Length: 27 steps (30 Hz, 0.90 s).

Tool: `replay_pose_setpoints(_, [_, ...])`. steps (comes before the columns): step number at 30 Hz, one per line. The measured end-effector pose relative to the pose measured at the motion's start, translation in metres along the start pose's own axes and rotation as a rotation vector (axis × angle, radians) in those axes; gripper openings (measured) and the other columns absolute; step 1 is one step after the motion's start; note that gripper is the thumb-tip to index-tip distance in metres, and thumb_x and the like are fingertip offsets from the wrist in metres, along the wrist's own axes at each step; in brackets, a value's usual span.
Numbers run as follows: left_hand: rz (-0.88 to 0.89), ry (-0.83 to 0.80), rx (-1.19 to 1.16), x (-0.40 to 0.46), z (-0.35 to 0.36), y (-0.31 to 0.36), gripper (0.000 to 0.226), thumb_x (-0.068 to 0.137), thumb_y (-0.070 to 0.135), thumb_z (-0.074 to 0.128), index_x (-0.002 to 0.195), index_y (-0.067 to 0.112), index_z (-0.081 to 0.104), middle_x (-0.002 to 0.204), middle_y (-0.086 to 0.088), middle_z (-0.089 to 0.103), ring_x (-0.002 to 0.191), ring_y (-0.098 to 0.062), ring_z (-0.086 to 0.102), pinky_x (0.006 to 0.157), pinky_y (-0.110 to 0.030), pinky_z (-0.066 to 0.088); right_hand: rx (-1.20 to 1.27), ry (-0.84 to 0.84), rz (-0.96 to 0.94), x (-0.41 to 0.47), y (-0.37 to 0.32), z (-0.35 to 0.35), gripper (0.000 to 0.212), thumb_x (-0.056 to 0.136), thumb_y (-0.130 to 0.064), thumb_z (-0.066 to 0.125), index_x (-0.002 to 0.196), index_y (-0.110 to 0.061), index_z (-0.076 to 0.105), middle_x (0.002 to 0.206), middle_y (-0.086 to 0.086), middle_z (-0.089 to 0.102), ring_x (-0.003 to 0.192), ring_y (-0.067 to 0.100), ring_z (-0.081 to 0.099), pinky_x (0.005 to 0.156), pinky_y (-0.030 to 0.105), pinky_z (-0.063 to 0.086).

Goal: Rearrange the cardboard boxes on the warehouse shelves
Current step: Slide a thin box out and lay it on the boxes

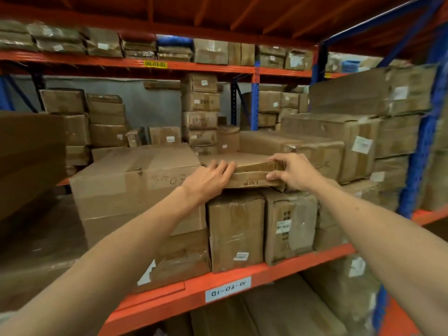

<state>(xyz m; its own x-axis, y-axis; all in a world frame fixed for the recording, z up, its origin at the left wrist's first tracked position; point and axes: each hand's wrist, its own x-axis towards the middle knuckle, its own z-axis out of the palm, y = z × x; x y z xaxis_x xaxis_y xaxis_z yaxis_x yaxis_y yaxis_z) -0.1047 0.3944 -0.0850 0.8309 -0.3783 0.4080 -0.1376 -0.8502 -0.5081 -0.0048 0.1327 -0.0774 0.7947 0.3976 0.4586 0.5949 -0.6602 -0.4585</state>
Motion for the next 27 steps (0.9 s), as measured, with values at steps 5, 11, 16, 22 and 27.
replay_pose_setpoints(5, [0.030,-0.171,0.072,-0.011,0.044,0.015,0.087,0.096,0.064,0.047,0.157,0.011,0.015,0.148,-0.018,0.041,0.138,-0.035,0.040,0.120,-0.045,0.026,-0.176,-0.061,-0.055,0.001,0.026,0.027,0.053,0.077,-0.037,0.089,0.128,-0.035,0.074,0.141,0.010,0.062,0.133,0.032,0.053,0.109,0.043,0.044])
replay_pose_setpoints(11, [-0.002,-0.217,0.102,0.000,0.044,0.009,0.075,0.104,0.061,0.018,0.159,0.011,0.010,0.153,-0.023,0.037,0.140,-0.036,0.038,0.121,-0.044,0.021,-0.663,-0.055,-0.350,0.017,0.037,0.023,0.063,0.091,-0.070,0.055,0.148,-0.042,0.054,0.154,0.000,0.050,0.151,0.026,0.019,0.119,0.046,0.010])
replay_pose_setpoints(16, [-0.073,-0.330,0.137,0.008,0.036,0.016,0.070,0.106,0.053,0.018,0.160,0.011,0.005,0.157,-0.023,0.031,0.143,-0.037,0.035,0.122,-0.044,0.022,-0.611,-0.070,-0.320,0.023,0.038,0.033,0.061,0.094,-0.067,0.053,0.150,-0.045,0.048,0.145,-0.007,0.060,0.148,0.018,0.031,0.118,0.045,-0.001])
replay_pose_setpoints(22, [-0.198,-0.456,0.109,0.011,0.027,0.030,0.075,0.106,0.052,0.029,0.161,0.014,-0.004,0.162,-0.021,0.021,0.149,-0.035,0.023,0.125,-0.044,0.013,-0.613,-0.126,-0.262,0.020,0.032,0.035,0.063,0.096,-0.063,0.055,0.154,-0.041,0.044,0.150,0.000,0.056,0.151,0.021,0.028,0.120,0.048,-0.007])
replay_pose_setpoints(27, [-0.211,-0.334,-0.003,-0.012,0.005,0.037,0.079,0.105,0.049,0.036,0.161,0.010,-0.003,0.167,-0.020,0.010,0.154,-0.030,0.011,0.126,-0.040,0.002,-0.498,-0.145,-0.239,0.011,0.024,0.042,0.083,0.092,-0.075,0.049,0.161,-0.031,0.031,0.168,0.014,0.024,0.157,0.030,0.000,0.120,0.056,-0.014])
